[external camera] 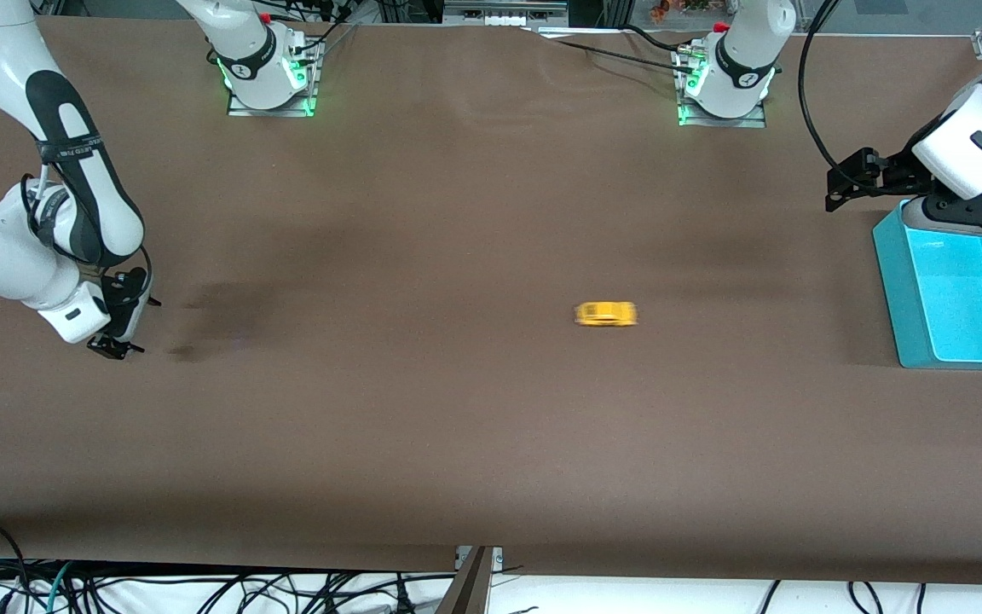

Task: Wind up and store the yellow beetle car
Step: 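Release the car from the right gripper and lift away as it rolls, then lower the left gripper to the car while the right gripper retracts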

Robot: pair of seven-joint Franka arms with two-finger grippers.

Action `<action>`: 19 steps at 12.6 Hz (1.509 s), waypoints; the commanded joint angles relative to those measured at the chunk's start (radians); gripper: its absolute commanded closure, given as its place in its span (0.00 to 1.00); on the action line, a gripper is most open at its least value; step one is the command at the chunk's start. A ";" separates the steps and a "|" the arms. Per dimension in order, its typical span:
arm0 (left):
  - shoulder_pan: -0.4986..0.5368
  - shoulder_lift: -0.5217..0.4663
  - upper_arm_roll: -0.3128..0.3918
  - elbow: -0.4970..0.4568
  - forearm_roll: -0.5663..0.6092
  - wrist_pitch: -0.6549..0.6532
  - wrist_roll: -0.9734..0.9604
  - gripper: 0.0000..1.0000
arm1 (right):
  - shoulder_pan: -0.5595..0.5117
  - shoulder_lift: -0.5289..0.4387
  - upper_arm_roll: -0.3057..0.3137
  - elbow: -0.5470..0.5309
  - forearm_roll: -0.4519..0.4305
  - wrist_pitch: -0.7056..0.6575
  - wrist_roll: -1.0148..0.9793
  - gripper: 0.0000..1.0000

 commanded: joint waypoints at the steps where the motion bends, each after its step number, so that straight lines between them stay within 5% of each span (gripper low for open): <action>1: 0.007 0.011 -0.005 0.029 -0.010 -0.025 -0.006 0.00 | -0.001 -0.031 0.049 0.042 0.015 -0.070 0.198 0.00; 13: 0.013 0.048 -0.002 0.025 0.014 -0.069 0.049 0.00 | 0.183 -0.071 0.072 0.382 -0.003 -0.651 1.320 0.00; 19: 0.119 0.203 -0.001 0.006 0.124 -0.018 0.643 0.00 | 0.177 -0.117 0.063 0.652 -0.012 -1.004 1.341 0.00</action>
